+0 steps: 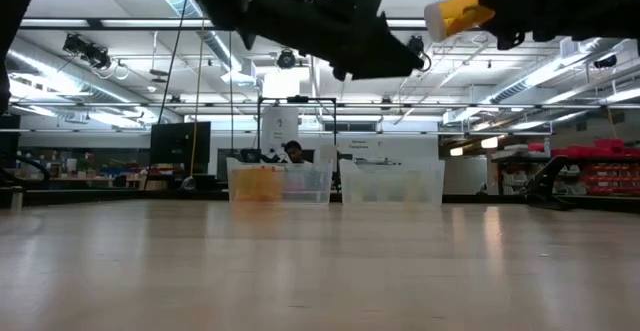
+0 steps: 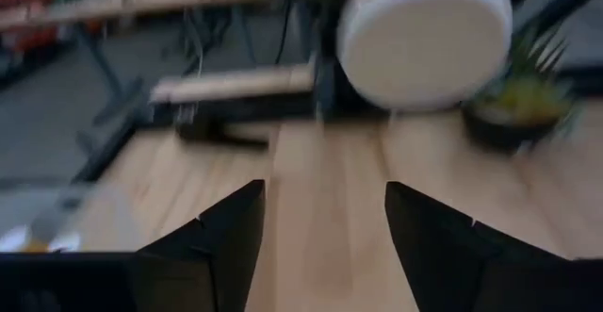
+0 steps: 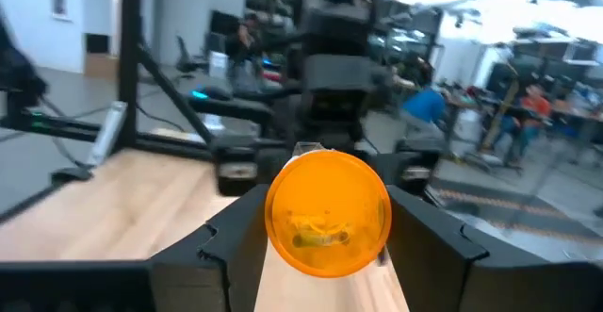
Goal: Pick and place medicine bottles into bin by pill shape (circle, oval)
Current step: Adjust the large orange pill bottle on the transparent bin
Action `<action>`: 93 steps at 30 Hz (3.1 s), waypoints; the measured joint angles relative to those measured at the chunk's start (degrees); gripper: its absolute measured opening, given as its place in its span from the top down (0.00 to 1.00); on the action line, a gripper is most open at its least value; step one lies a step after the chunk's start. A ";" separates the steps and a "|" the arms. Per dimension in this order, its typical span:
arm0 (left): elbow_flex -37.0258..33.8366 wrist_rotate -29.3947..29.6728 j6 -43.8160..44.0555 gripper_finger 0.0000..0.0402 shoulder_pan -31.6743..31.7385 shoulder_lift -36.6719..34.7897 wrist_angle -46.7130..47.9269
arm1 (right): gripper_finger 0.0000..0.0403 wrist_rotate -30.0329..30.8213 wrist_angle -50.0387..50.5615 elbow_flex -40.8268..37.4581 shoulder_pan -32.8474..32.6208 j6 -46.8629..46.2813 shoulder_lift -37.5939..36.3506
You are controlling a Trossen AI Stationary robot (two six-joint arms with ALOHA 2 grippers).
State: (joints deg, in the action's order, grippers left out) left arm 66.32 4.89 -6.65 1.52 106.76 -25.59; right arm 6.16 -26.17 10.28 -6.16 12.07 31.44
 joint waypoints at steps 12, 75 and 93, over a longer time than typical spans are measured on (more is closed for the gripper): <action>-2.24 -4.90 -2.41 0.32 -0.18 0.09 -12.96 | 0.50 -2.93 -7.41 0.00 -0.02 2.95 -0.22; 5.78 -8.16 -3.51 0.14 -2.06 7.89 -30.51 | 0.50 -4.58 -9.82 0.00 -0.02 3.90 1.44; 5.76 -8.34 -3.46 0.46 -1.33 7.87 -29.82 | 0.50 -4.80 -9.99 0.00 -0.02 4.04 1.40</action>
State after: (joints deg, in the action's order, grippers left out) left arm 72.07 -3.45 -10.11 0.19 114.63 -55.41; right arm 1.37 -36.16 10.28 -6.17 16.12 32.84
